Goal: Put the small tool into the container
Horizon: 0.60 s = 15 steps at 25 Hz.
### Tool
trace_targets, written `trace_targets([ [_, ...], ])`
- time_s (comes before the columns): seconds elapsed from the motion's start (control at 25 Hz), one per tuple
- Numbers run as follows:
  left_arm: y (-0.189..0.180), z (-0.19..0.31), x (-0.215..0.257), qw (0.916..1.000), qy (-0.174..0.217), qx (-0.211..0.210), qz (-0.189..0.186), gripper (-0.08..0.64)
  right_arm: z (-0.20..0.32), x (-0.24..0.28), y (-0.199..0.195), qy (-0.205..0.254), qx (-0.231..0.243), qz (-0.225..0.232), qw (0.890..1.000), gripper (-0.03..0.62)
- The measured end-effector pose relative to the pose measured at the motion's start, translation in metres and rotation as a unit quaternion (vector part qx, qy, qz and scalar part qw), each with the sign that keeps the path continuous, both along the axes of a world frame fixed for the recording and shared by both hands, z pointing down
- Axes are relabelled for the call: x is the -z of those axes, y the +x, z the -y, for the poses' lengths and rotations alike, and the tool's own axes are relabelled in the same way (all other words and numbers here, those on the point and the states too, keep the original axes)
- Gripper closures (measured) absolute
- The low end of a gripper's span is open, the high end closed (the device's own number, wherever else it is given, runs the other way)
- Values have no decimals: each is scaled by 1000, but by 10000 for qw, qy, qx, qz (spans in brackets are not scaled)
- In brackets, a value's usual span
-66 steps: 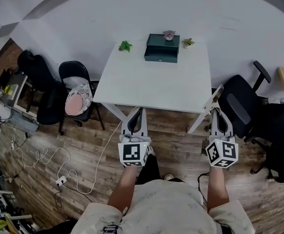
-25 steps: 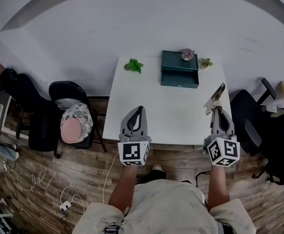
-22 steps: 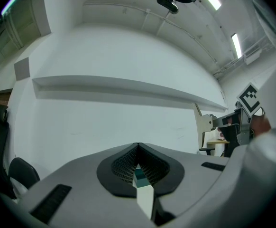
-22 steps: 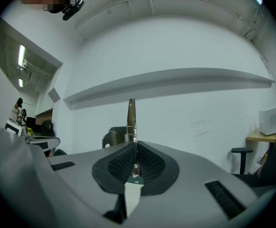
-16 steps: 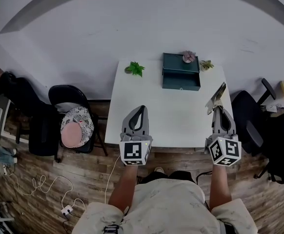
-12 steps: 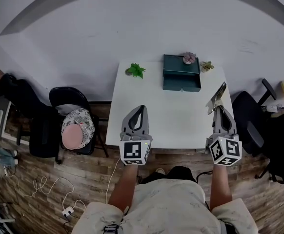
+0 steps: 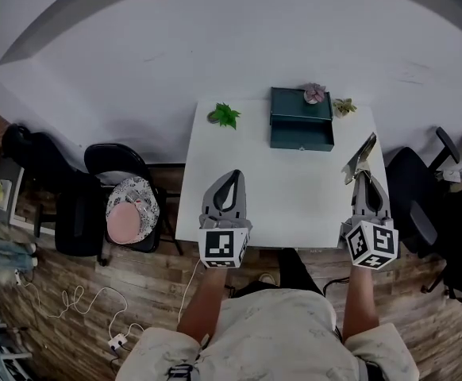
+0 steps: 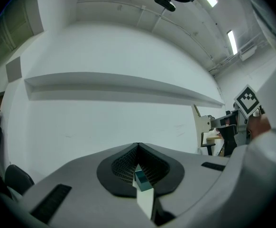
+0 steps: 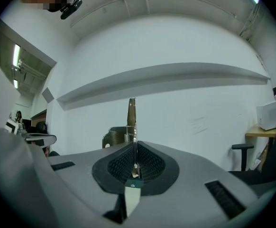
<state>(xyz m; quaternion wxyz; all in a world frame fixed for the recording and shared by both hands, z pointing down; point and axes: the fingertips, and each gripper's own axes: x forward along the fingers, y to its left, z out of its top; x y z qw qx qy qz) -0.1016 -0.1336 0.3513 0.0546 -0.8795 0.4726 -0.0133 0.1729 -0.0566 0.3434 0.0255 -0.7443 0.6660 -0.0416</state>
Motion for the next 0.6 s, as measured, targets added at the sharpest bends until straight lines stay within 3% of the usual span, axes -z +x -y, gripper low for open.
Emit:
trace_targets([
  [0.6, 48, 72, 5, 9999, -23, -53, -94, 555, 73, 8, 43, 1, 39, -138, 9999, 578],
])
